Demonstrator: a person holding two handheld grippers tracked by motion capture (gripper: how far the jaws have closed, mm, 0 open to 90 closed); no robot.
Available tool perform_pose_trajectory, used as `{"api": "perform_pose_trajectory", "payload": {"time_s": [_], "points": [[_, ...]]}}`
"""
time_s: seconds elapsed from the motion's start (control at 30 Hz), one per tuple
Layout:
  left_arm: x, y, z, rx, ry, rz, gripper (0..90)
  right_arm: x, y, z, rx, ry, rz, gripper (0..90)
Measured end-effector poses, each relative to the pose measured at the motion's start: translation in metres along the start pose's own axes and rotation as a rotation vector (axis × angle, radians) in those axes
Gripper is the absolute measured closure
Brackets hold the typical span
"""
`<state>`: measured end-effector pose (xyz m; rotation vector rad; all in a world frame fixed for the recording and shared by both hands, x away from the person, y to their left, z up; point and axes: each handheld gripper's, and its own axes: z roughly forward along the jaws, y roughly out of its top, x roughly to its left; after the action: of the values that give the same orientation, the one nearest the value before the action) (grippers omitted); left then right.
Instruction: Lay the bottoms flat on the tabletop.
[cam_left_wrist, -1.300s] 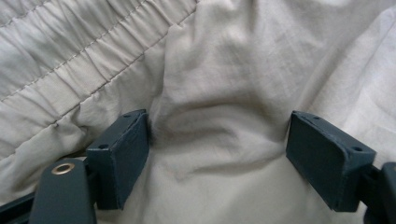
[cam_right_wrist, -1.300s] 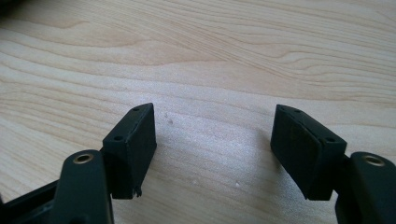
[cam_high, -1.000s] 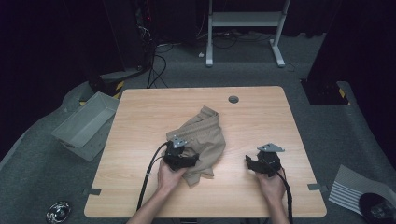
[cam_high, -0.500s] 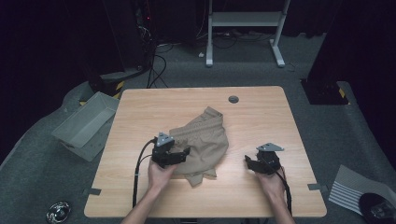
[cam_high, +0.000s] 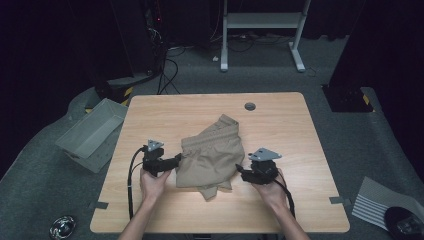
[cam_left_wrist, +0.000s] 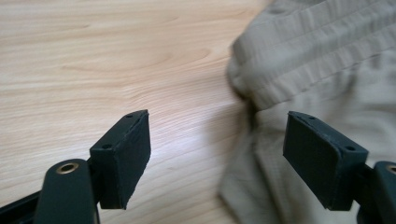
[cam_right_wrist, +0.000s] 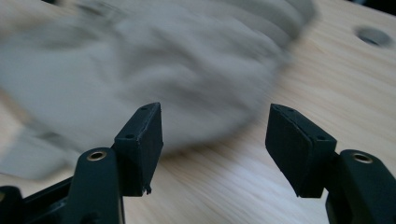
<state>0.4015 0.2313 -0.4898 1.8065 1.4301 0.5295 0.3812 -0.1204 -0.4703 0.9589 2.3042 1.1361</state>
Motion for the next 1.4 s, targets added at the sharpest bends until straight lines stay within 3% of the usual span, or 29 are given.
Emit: {"api": "perform_pose_trajectory", "payload": {"time_s": [0.1,0.13,0.17,0.27,0.47,0.57,0.67,0.7,0.73,0.83,0.97,1.03,1.17,1.37,1.4], "points": [[0.006,-0.001,0.005,0.022,0.016,-0.005,24.4,0.019,0.013,0.011,-0.004,0.069,-0.055,37.8],[0.007,-0.002,0.007,0.031,0.024,-0.001,24.4,0.019,0.013,0.011,-0.004,0.069,-0.055,37.8],[0.008,-0.003,0.010,0.043,0.030,0.003,24.3,0.030,0.019,0.020,0.004,0.109,-0.083,38.3],[0.007,-0.006,0.018,0.098,0.049,0.035,23.5,0.044,0.024,0.036,0.030,0.152,-0.113,39.2],[0.004,-0.014,0.024,0.103,0.023,0.052,22.2,0.055,0.022,0.063,0.097,0.154,-0.147,42.7],[0.003,-0.018,0.026,0.103,0.010,0.059,21.7,0.055,0.018,0.075,0.145,0.159,-0.159,53.2],[0.001,-0.021,0.030,0.113,0.011,0.079,21.3,0.056,0.014,0.082,0.187,0.182,-0.194,69.9],[0.001,-0.021,0.030,0.113,0.011,0.079,20.7,0.056,0.014,0.082,0.187,0.182,-0.194,69.9],[-0.002,-0.022,0.031,0.110,0.030,0.111,20.6,0.057,0.012,0.084,0.188,0.192,-0.210,79.3],[-0.003,-0.023,0.031,0.100,0.037,0.130,20.4,0.055,0.013,0.081,0.184,0.194,-0.224,89.6],[0.000,-0.025,0.031,0.083,0.022,0.120,19.7,0.053,0.012,0.072,0.160,0.193,-0.246,90.0],[0.002,-0.030,0.031,0.048,0.018,0.119,19.6,0.052,0.011,0.066,0.150,0.186,-0.259,90.0],[0.002,-0.030,0.030,0.050,0.020,0.122,19.7,0.047,0.008,0.054,0.134,0.161,-0.267,90.0],[0.002,-0.030,0.029,0.048,0.026,0.117,19.8,0.033,-0.003,0.038,0.144,0.106,-0.242,90.0],[0.002,-0.030,0.029,0.049,0.028,0.117,19.8,0.023,-0.011,0.034,0.167,0.099,-0.203,90.0]]}}
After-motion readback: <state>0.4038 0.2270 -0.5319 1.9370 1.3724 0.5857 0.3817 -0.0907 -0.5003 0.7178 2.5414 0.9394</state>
